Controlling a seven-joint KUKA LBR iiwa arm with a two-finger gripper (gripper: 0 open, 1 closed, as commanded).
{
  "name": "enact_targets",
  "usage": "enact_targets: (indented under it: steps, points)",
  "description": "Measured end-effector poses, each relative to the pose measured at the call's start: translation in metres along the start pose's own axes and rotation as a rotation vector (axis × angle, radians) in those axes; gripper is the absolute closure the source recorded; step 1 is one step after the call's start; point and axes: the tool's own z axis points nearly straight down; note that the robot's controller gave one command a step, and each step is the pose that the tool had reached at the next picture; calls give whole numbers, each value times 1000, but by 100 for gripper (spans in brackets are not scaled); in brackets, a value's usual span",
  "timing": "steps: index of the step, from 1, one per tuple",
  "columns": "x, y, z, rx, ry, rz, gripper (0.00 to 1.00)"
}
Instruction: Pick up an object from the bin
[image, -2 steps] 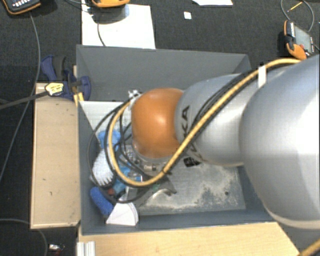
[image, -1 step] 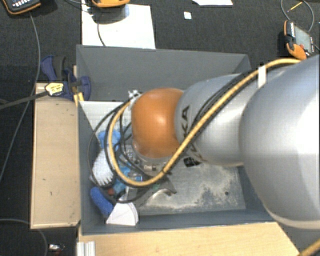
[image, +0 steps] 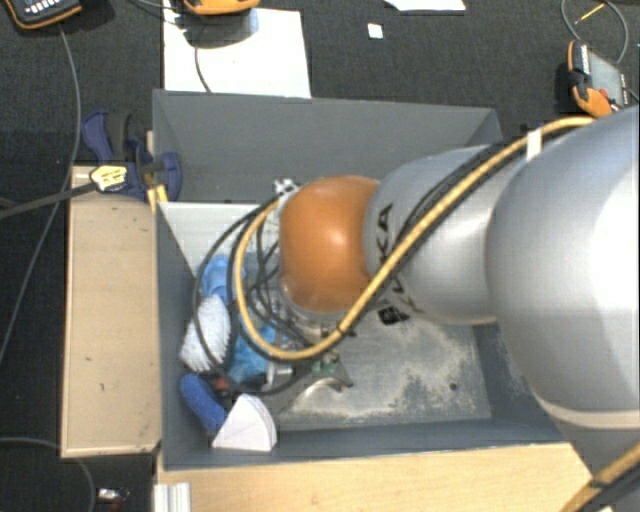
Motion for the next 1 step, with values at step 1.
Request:
enact_targets:
  steps: [1]
  points:
    - [-4, -1, 0, -1, -3, -13, 0]
